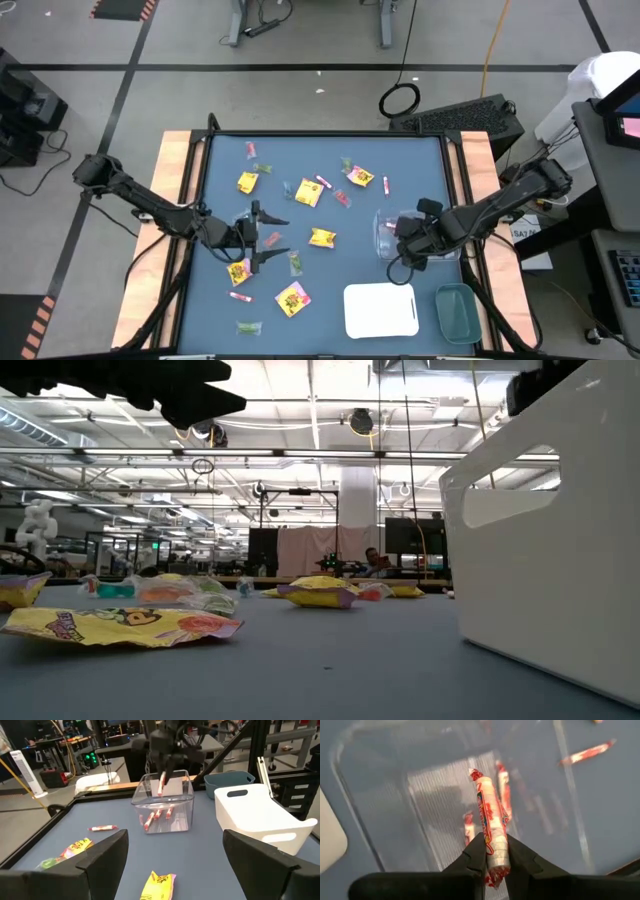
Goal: Sort candy
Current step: Put the transparent candy roll into the transparent bin
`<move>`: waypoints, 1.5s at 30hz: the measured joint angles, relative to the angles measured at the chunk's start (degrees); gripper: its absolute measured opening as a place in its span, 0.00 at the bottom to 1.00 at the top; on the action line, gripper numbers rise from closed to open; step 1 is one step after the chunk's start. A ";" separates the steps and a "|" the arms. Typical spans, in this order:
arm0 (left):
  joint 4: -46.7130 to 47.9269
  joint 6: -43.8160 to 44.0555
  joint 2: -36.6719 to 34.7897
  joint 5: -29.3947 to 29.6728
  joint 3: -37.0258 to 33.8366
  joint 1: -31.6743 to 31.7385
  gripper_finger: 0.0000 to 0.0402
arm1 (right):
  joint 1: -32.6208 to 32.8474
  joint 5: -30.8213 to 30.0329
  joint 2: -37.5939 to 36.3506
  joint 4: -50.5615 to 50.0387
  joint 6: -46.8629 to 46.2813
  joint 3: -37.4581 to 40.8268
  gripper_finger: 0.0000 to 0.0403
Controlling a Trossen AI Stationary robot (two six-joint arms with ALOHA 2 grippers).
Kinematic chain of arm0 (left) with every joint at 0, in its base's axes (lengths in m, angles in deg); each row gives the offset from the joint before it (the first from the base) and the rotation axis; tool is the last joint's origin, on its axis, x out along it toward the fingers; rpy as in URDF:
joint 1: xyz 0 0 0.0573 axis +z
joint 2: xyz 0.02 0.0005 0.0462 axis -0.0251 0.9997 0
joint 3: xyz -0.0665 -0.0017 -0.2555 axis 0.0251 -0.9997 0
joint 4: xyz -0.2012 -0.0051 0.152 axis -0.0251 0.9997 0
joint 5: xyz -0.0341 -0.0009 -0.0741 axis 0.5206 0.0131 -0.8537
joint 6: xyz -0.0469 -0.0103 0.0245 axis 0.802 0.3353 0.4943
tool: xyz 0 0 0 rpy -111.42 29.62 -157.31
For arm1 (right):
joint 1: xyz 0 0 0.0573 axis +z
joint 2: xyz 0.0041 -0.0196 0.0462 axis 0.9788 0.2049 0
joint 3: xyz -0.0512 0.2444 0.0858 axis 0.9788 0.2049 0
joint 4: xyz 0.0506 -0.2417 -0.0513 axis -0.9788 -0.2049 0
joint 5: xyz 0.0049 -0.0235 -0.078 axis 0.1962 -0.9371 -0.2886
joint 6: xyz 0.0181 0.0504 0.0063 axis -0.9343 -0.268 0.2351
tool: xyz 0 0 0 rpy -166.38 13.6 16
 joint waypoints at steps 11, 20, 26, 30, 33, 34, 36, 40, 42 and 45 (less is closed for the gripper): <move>-0.11 1.39 0.00 -0.07 0.00 0.00 0.82 | -0.02 1.64 0.00 4.81 -2.50 6.58 0.09; -0.11 1.53 0.00 -1.51 0.00 0.00 0.82 | -0.04 3.34 0.02 7.91 -3.17 10.46 0.16; -0.07 2.54 0.00 -1.51 0.00 0.00 0.82 | -0.04 3.32 0.00 8.07 -3.89 10.52 0.19; 0.12 2.95 0.00 -1.53 0.00 -0.23 0.82 | -0.04 4.36 0.00 8.03 -4.04 10.52 0.23; 0.22 3.29 0.00 -1.61 0.00 -1.13 0.82 | -0.01 6.47 0.02 7.09 -5.48 9.79 0.25; 0.31 4.03 0.00 -1.68 0.00 -1.61 0.82 | 0.10 7.00 0.02 6.49 -6.53 9.08 0.25; 1.18 5.61 0.00 -1.68 0.00 -2.97 0.82 | 0.79 7.65 0.02 4.80 -8.91 7.21 0.25; 6.68 9.98 0.01 -1.68 0.00 -7.31 0.82 | 4.34 6.42 0.01 1.59 -12.24 1.59 0.24; 9.60 13.58 0.02 -1.49 0.00 -10.00 0.82 | 6.67 4.05 0.00 -0.41 -14.32 -1.58 0.23; 14.32 19.36 0.02 -0.92 -0.02 -14.14 0.82 | 10.66 -1.42 0.00 -1.72 -17.18 -6.20 0.22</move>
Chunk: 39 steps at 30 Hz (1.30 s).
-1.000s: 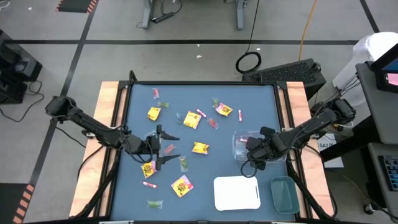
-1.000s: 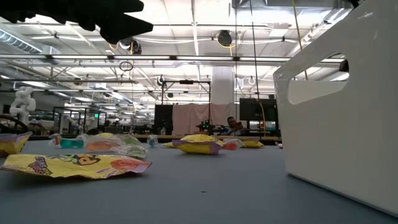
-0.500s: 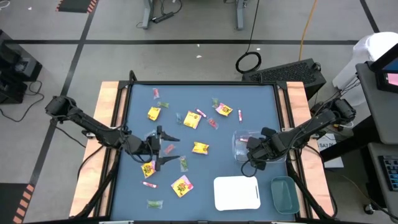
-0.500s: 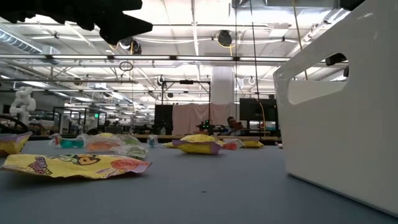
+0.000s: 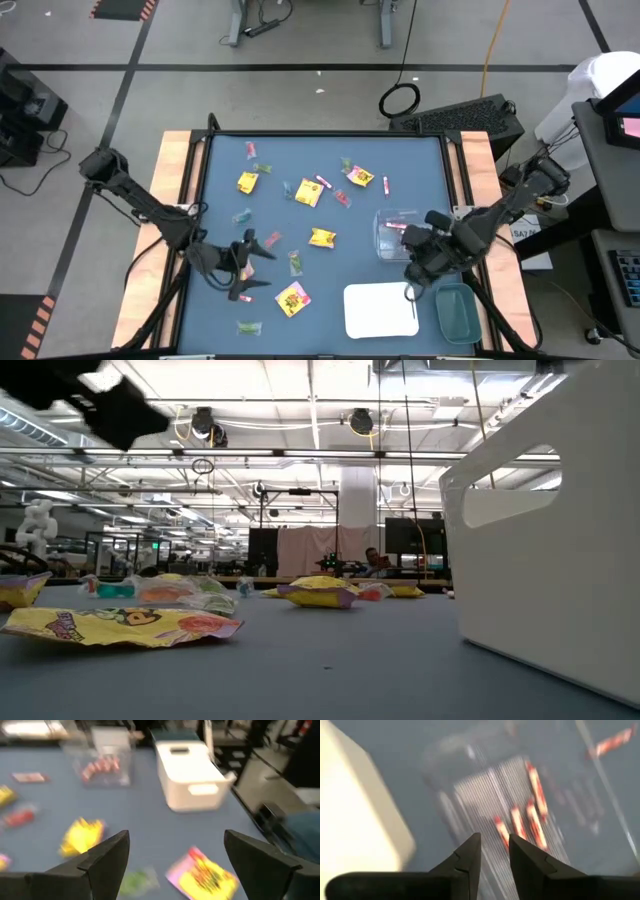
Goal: Sort candy
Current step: Put the transparent candy roll into the transparent bin
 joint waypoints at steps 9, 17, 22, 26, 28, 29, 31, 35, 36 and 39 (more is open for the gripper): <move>10.26 11.07 0.24 4.16 0.00 -11.48 0.82 | 10.44 -20.76 0.10 16.01 7.86 -3.89 0.21; 10.76 12.29 8.33 5.57 0.00 -17.50 0.82 | 13.49 -29.78 4.42 37.02 29.63 -3.91 0.21; 10.79 14.84 14.28 5.58 0.00 -20.13 0.82 | 13.31 -30.14 7.55 44.04 37.37 -3.91 0.21; 10.79 18.53 15.72 5.56 0.00 -21.45 0.82 | 13.31 -30.18 8.98 44.97 38.79 -3.91 0.21; 10.86 19.68 15.93 5.57 0.00 -22.19 0.82 | 13.21 -30.21 9.17 45.05 38.76 -3.91 0.21; 11.08 20.04 15.96 5.57 0.00 -22.56 0.82 | 13.18 -30.22 9.23 45.04 38.76 -3.91 0.21; 11.12 20.94 16.17 5.69 0.00 -23.07 0.82 | 13.16 -30.21 9.29 45.11 38.76 -3.91 0.21; 10.84 21.08 18.06 6.43 -0.44 -23.65 0.82 | 12.90 -30.24 9.29 45.92 38.81 -3.91 0.21; 10.81 21.05 18.90 6.46 -0.48 -23.70 0.82 | 12.88 -30.23 9.29 45.90 38.78 -3.91 0.21; 10.65 21.03 21.13 6.52 -0.48 -23.79 0.80 | 12.83 -30.23 9.29 45.97 38.78 -3.91 0.21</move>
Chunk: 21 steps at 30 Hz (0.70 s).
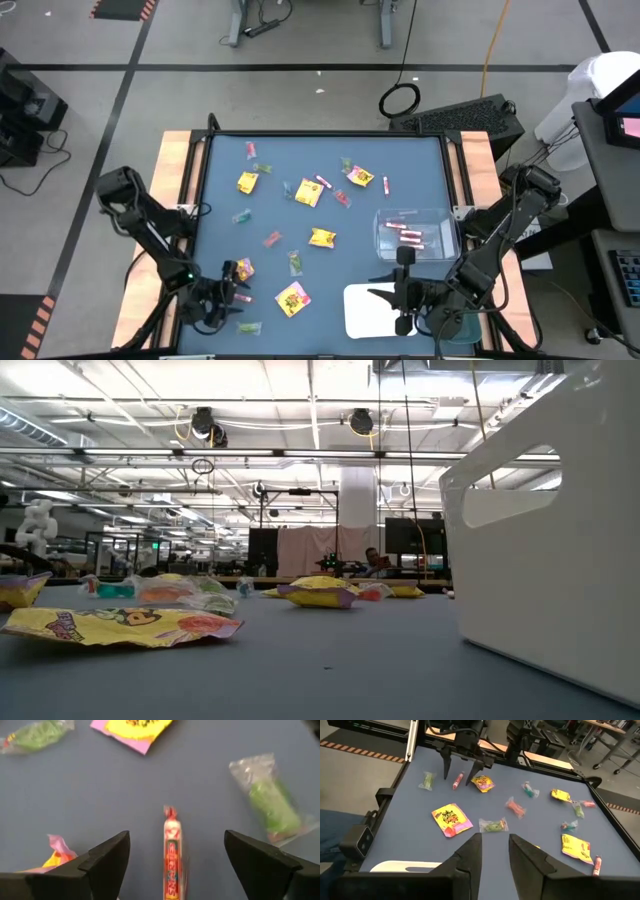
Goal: Sort candy
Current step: Put the transparent candy roll into the transparent bin
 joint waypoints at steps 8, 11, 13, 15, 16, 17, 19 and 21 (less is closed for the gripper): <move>-0.93 0.23 3.88 0.97 0.22 -0.10 0.57 | -0.04 -0.04 -0.01 0.35 0.15 0.00 0.21; -0.83 0.19 4.19 1.13 0.23 -0.10 0.46 | -0.07 -0.04 -0.02 0.35 0.15 0.00 0.21; -0.72 0.05 4.23 1.63 0.22 -0.10 0.39 | -0.07 -0.04 -0.02 0.48 0.15 0.01 0.21; -0.32 0.03 4.31 3.27 0.18 -0.04 0.33 | -0.07 -0.07 -0.02 0.85 0.15 0.02 0.21; -0.14 0.00 4.33 4.13 0.13 0.00 0.29 | -0.13 -0.07 -0.02 0.90 0.15 0.02 0.21; 0.00 -0.01 4.33 4.94 0.08 0.03 0.26 | -0.26 -0.03 -0.02 1.07 0.15 0.02 0.21; 0.36 -0.06 4.40 6.16 0.04 0.03 0.21 | -0.50 -0.04 -0.02 1.31 0.09 0.02 0.21; 0.58 -0.14 4.44 7.40 0.00 0.10 0.16 | -0.82 -0.01 -0.02 2.01 0.22 0.04 0.21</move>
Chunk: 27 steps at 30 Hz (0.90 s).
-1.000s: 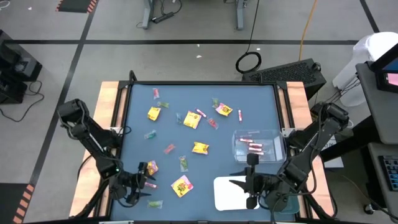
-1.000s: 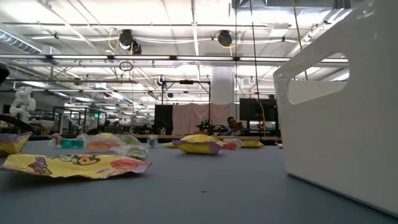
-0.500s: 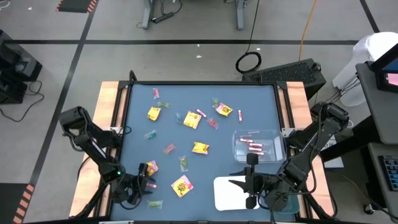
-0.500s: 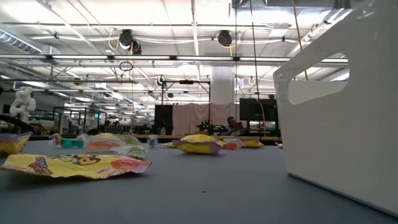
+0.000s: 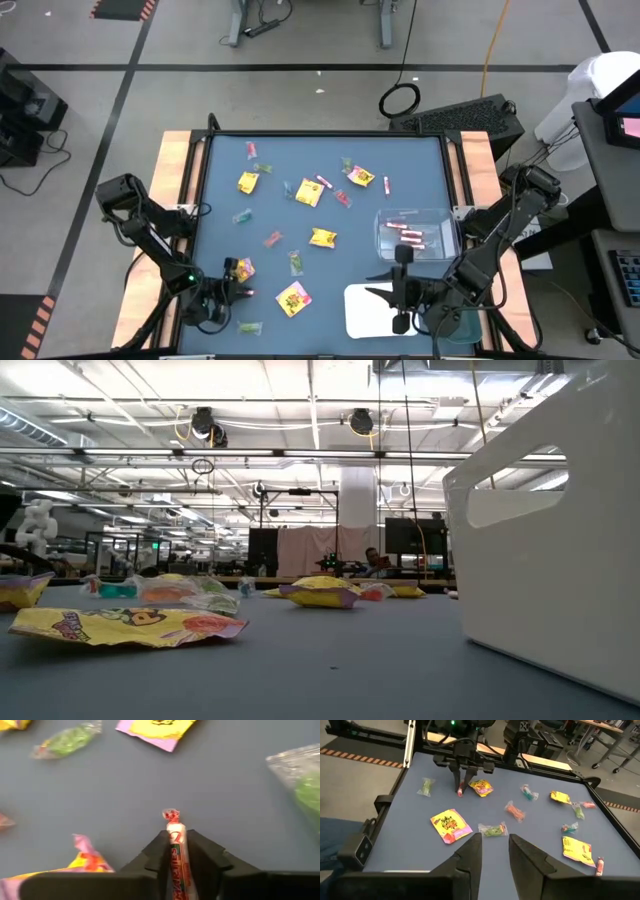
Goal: Sort candy
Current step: Put the transparent candy roll into the transparent bin
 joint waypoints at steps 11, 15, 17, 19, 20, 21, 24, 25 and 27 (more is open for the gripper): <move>-1.58 -6.66 0.09 2.61 3.65 3.54 0.15 | -3.48 0.03 0.72 2.19 0.38 -0.02 0.21; -1.90 -15.00 0.07 4.52 7.66 6.08 0.15 | -5.10 0.10 3.27 5.83 3.01 0.00 0.21; -2.06 -20.48 0.03 6.00 10.19 7.49 0.15 | -5.88 0.17 4.81 7.95 4.17 0.00 0.21; -2.62 -26.52 0.00 7.37 13.03 8.99 0.15 | -6.94 0.20 6.46 10.49 4.85 0.00 0.21; -3.45 -29.49 0.00 7.96 14.38 9.70 0.15 | -7.51 0.21 7.23 11.85 5.20 0.00 0.21; -4.63 -32.34 0.00 8.58 15.73 10.34 0.15 | -8.05 0.12 8.06 13.16 5.87 0.00 0.21; -9.28 -40.45 -0.02 9.51 19.60 12.27 0.16 | -9.77 -0.02 10.77 17.62 7.36 0.00 0.21; -10.94 -42.78 -0.02 9.91 20.78 12.74 0.16 | -10.27 0.23 11.74 18.97 7.81 0.00 0.21; -15.68 -47.41 -0.02 10.27 22.94 13.67 0.16 | -11.10 0.70 13.78 21.96 9.01 0.00 0.21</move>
